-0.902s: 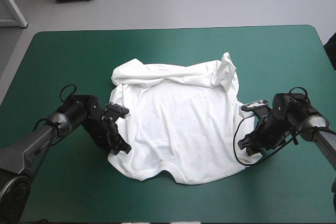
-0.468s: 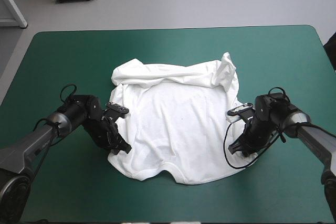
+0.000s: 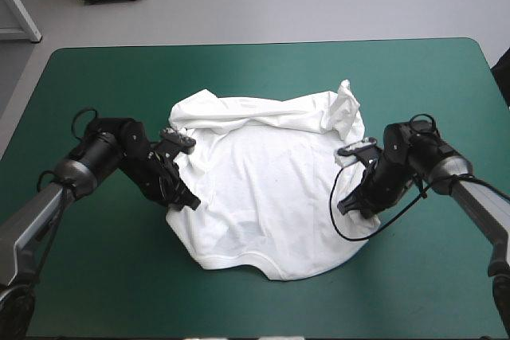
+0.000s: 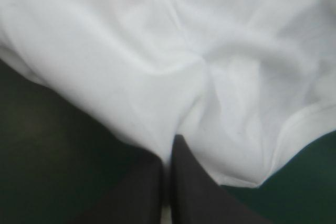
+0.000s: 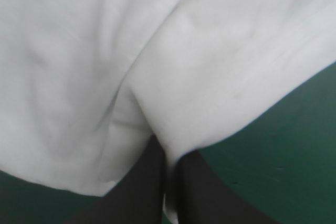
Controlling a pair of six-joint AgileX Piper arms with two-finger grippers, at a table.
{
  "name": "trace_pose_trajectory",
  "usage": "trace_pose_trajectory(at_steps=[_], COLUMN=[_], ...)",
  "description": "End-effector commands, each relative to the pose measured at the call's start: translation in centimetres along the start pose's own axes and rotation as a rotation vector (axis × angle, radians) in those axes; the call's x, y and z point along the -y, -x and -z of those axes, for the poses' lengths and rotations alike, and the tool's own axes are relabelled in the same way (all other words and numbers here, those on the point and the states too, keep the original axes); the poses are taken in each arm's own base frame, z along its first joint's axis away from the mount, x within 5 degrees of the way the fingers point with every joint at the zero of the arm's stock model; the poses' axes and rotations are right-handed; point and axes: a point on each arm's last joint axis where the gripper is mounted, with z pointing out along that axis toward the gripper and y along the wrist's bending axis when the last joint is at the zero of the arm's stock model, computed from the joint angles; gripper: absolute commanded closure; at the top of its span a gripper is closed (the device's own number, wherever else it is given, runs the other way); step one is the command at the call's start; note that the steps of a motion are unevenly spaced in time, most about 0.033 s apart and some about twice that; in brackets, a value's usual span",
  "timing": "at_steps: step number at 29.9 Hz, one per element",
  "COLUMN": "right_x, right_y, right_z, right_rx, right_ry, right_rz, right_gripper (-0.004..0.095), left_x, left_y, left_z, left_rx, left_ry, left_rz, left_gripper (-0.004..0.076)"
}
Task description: Fold the cloth
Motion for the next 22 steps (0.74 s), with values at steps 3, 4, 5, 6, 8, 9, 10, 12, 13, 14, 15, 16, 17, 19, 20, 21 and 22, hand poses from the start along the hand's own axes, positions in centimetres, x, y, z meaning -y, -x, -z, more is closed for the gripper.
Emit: trace_pose_trajectory(at_steps=[3, 4, 5, 6, 8, 9, 10, 12, 13, 14, 15, 16, 17, 19, 20, 21, 22], right_x=[-1.4, -1.7, -2.1, -2.4, -3.2, -3.6, -4.0, -4.8, -5.2, -5.6, -6.0, -6.4, -6.8, -7.5, -7.8, -8.1, -8.3], right_y=[0.4, 0.2, 0.0, -0.5, -1.7, -2.4, -3.2, -4.9, -5.8, -6.9, -7.9, -8.8, -9.9, -12.1, -13.0, -14.0, -14.6], right_z=[11.6, 13.8, 16.0, 18.0, 22.3, 24.4, 26.4, 29.9, 31.8, 33.5, 35.1, 36.4, 37.8, 40.1, 41.0, 41.9, 42.6], right_rx=[0.33, 0.392, 0.469, 0.536, 0.688, 0.761, 0.836, 0.971, 1.048, 1.123, 1.195, 1.255, 1.321, 1.447, 1.511, 1.573, 1.622], right_ry=[-0.057, -0.067, -0.079, -0.091, -0.115, -0.127, -0.14, -0.164, -0.177, -0.19, -0.202, -0.211, -0.222, -0.243, -0.253, -0.262, -0.268], right_rz=[0.02, 0.02, 0.019, 0.025, 0.034, 0.042, 0.051, 0.068, 0.078, 0.087, 0.096, 0.103, 0.112, 0.127, 0.133, 0.138, 0.145], right_gripper=[0.0921, 0.0921, 0.0921, 0.0921, 0.0921, 0.0921, 0.092, 0.092, 0.092, 0.092, 0.092, 0.092, 0.092, 0.092, 0.092, 0.092, 0.092], left_x=[2.8, 3.3, 3.8, 4.4, 5.6, 6.2, 6.7, 7.8, 8.3, 8.8, 9.4, 9.8, 10.2, 11.0, 11.4, 11.7, 12.0], left_y=[-0.3, -0.5, -0.7, -1.1, -2.1, -2.6, -3.3, -4.5, -5.2, -5.8, -6.7, -7.3, -8.0, -9.3, -9.9, -10.4, -10.8], left_z=[11.6, 13.3, 15.4, 17.2, 21.3, 23.2, 25.1, 28.3, 29.8, 31.0, 32.6, 33.6, 34.6, 36.4, 37.1, 37.8, 38.3], left_rx=[0.317, 0.374, 0.445, 0.505, 0.648, 0.713, 0.781, 0.894, 0.955, 1.003, 1.072, 1.115, 1.165, 1.259, 1.304, 1.348, 1.384], left_ry=[0.103, 0.119, 0.14, 0.157, 0.195, 0.217, 0.245, 0.284, 0.303, 0.32, 0.338, 0.355, 0.374, 0.396, 0.405, 0.411, 0.417], left_rz=[-0.058, -0.069, -0.083, -0.097, -0.13, -0.144, -0.159, -0.192, -0.21, -0.223, -0.237, -0.252, -0.271, -0.288, -0.297, -0.305, -0.312], left_gripper=[0.0746, 0.0746, 0.0746, 0.0746, 0.0746, 0.0746, 0.0746, 0.0746, 0.0746, 0.0746, 0.0746, 0.0746, 0.0746, 0.0746, 0.0746, 0.0746, 0.0746])
